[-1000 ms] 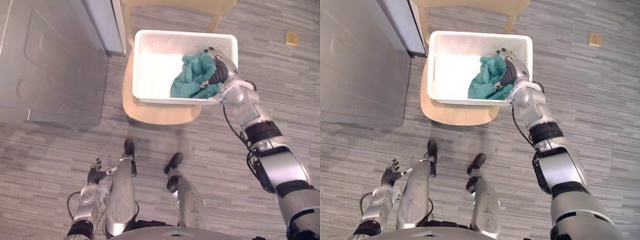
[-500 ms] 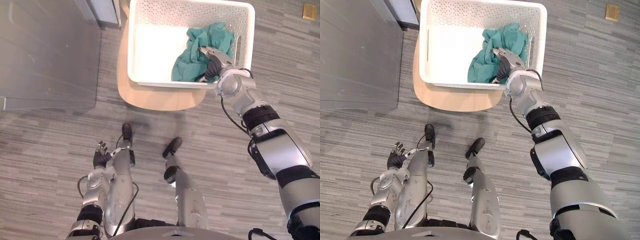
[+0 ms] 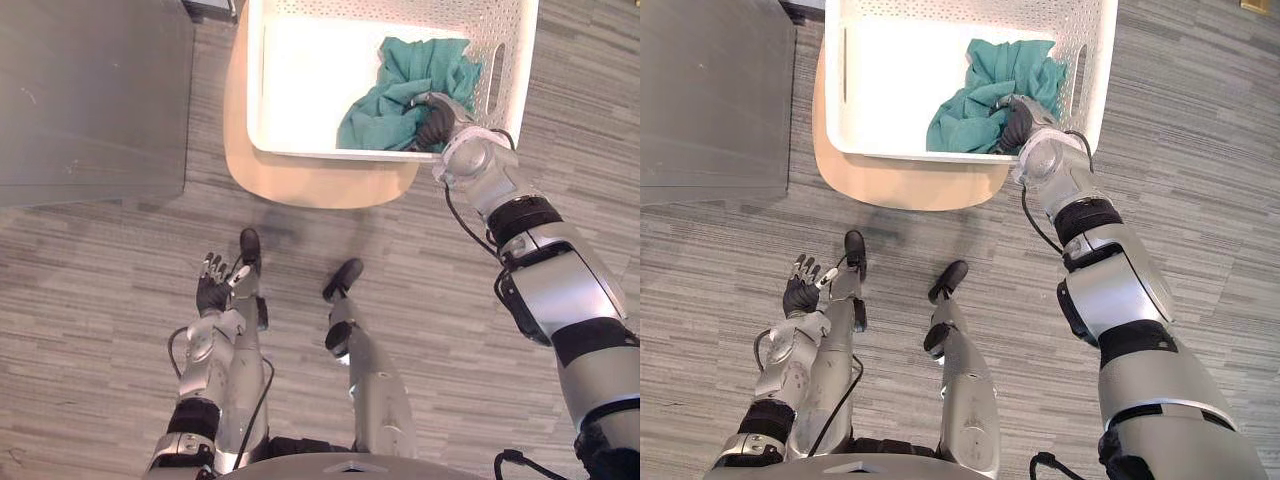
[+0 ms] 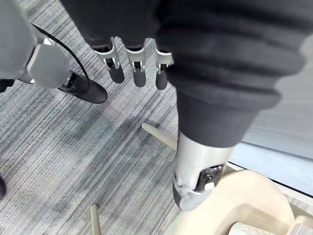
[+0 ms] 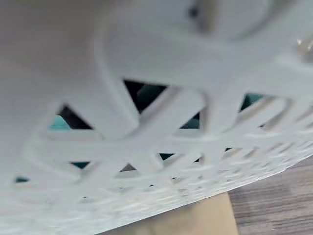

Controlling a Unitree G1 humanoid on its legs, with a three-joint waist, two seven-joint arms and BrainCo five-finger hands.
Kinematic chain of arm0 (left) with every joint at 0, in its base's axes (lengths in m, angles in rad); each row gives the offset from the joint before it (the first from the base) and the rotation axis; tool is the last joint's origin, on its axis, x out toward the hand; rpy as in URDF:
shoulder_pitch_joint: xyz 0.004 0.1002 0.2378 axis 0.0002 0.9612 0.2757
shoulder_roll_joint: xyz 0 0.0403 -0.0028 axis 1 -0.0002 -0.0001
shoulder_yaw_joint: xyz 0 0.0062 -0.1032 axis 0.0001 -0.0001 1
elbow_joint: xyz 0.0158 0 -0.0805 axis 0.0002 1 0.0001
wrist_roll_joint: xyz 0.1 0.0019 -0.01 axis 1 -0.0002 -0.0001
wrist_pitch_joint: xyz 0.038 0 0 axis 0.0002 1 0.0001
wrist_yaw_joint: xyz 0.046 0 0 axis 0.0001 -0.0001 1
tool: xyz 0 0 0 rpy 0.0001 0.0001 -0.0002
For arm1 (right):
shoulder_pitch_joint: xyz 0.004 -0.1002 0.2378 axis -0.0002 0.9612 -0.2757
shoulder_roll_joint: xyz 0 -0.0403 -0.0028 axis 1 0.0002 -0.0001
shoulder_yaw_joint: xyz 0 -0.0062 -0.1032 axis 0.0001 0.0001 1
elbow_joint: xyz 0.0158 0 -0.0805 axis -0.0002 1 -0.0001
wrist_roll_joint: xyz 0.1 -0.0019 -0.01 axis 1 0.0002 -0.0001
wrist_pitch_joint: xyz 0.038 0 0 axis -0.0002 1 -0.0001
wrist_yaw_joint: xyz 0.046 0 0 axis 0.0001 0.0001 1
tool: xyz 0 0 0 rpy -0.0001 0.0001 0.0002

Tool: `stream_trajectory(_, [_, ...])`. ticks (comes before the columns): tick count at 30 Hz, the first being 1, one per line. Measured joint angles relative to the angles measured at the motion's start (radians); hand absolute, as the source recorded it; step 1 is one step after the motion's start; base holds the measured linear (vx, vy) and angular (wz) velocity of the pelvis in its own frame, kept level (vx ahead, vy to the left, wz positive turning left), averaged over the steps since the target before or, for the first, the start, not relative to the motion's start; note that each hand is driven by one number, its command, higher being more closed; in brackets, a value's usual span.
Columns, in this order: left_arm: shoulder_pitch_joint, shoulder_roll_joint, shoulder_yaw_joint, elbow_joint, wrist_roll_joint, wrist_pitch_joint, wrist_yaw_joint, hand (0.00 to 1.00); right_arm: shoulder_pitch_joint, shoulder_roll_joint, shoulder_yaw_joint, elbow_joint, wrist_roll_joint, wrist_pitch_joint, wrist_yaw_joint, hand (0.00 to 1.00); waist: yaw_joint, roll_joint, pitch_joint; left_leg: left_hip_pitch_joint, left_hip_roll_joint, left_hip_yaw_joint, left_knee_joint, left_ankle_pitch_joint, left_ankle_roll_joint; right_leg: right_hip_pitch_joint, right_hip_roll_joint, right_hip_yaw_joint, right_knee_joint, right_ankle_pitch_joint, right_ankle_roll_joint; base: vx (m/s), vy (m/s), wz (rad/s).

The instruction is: Pick up the laundry basket with both hands and put the clothes into the washing machine.

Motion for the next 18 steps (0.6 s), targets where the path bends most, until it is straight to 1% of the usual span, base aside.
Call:
stream_trajectory(1, [0.0, -0.002, -0.001, -0.006, 0.0, 0.0, 0.0, 0.0, 0.0, 0.004, -0.005, 0.001, 0.0, 0.0, 0.001, 1.0, 0.0, 0.0, 0.0, 0.002, 0.0, 0.0, -0.004, 0.003, 0.0, 0.0, 0.001, 0.0, 0.0, 0.0, 0.0, 0.04, -0.03, -0.01])
stream_trajectory(3, [0.0, -0.005, -0.017, -0.041, -0.011, -0.002, -0.005, 0.0, 0.006, 0.02, -0.01, 0.016, 0.15, -0.003, 0.002, 1.0, 0.001, 0.001, 0.0, 0.002, 0.002, 0.001, -0.006, 0.006, 0.0, -0.001, 0.003, 0.002, 0.0, 0.0, 0.0, 0.04, -0.029, -0.02])
stream_trajectory(5, [0.0, -0.008, -0.019, -0.062, -0.021, -0.003, -0.007, 0.0, 0.007, 0.035, -0.031, 0.03, 0.2, -0.006, 0.003, 1.0, 0.0, 0.001, -0.001, 0.006, 0.002, 0.003, -0.007, 0.009, 0.0, 0.0, 0.003, 0.003, 0.0, 0.0, 0.0, 0.02, -0.011, -0.01])
stream_trajectory(8, [0.0, -0.022, -0.018, -0.087, -0.03, -0.006, -0.018, 0.0, 0.014, 0.051, -0.041, 0.034, 0.286, -0.008, 0.002, 1.0, 0.008, 0.001, -0.001, 0.026, 0.001, 0.013, -0.027, 0.02, -0.002, 0.006, 0.004, 0.01, 0.0, 0.001, -0.002, 0.02, -0.021, -0.05])
stream_trajectory(10, [0.001, -0.026, -0.02, -0.109, -0.03, -0.008, -0.021, 0.0, 0.018, 0.064, -0.077, 0.028, 0.351, -0.008, 0.001, 1.0, 0.011, 0.002, -0.001, 0.037, 0.003, 0.013, -0.037, 0.03, -0.001, 0.011, 0.007, 0.011, 0.0, 0.001, -0.002, 0.0, 0.0, 0.0])
stream_trajectory(13, [0.001, -0.027, -0.029, -0.125, -0.03, -0.01, -0.022, 0.0, 0.05, 0.063, -0.137, -0.045, 0.463, -0.01, -0.001, 1.0, 0.01, 0.002, -0.001, 0.053, 0.006, 0.012, -0.037, 0.03, -0.002, 0.029, 0.01, 0.011, 0.0, 0.001, -0.002, 0.0, -0.01, 0.01])
stream_trajectory(15, [0.004, -0.025, -0.039, -0.142, -0.03, -0.013, -0.023, 0.0, 0.077, 0.061, -0.176, -0.098, 0.546, -0.023, -0.002, 1.0, 0.006, 0.001, -0.003, 0.074, 0.007, 0.012, -0.036, 0.03, -0.002, 0.05, 0.011, 0.011, 0.0, 0.001, -0.002, 0.0, 0.0, 0.0])
stream_trajectory(18, [0.007, -0.02, -0.059, -0.154, -0.03, -0.023, -0.027, 0.0, 0.093, 0.051, -0.227, -0.165, 0.624, -0.032, -0.003, 1.0, 0.0, 0.001, -0.004, 0.089, 0.007, 0.012, -0.036, 0.029, -0.001, 0.066, 0.011, 0.011, 0.0, 0.0, -0.004, 0.0, 0.0, 0.0])
